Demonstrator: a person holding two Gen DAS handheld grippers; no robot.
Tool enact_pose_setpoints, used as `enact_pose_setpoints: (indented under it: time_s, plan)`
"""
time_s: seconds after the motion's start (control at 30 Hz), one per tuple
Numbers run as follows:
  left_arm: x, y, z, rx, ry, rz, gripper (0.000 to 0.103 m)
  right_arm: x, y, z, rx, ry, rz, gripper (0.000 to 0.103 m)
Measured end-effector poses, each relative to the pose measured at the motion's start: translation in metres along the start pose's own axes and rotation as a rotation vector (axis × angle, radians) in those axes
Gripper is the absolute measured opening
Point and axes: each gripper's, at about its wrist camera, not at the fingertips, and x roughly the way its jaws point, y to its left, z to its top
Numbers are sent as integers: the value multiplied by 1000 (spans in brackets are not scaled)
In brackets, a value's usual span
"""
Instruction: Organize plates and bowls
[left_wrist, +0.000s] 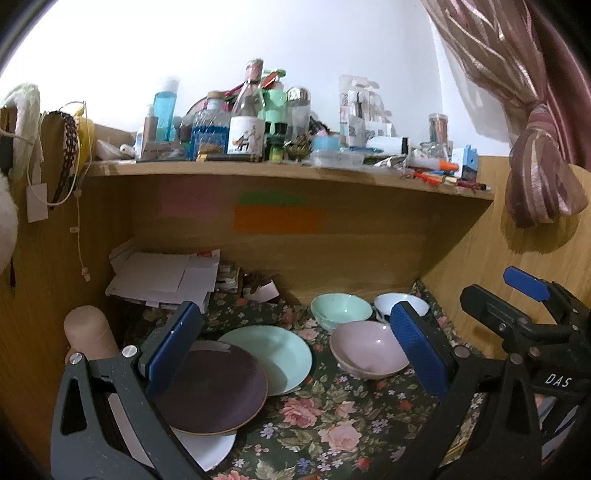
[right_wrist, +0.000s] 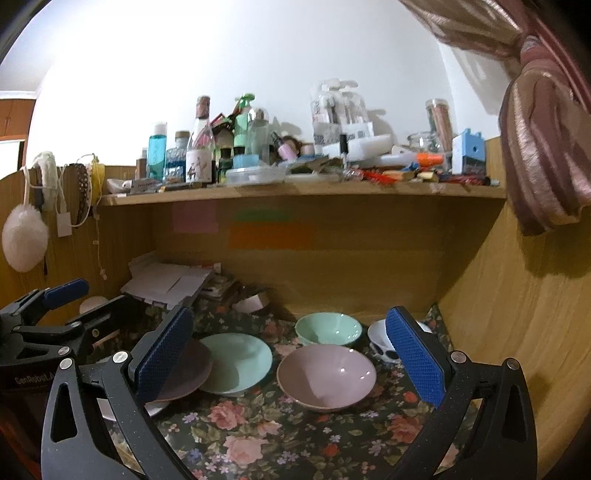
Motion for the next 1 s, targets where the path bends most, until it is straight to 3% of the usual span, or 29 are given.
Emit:
enact_pose_setpoints:
  time_s: [0.23,0.77,0.87,0.93,1.0]
  plan:
    - [18,21,-17,-3,70,45,103,29,12,-17,-8,53,55,103]
    - [69,117,-75,-104,296,221,103,129,57,-74,-71,342,203,103]
    - [75,130,-85,-106,314,302,102,144,66,-80,-81,372,230,103]
    - [80,138,-91,-105,329,365,99,155,73,-82,-92,394,242,102]
    - [84,146,-96,-115,356,381,92,164,77,-85,-98,411,251,96]
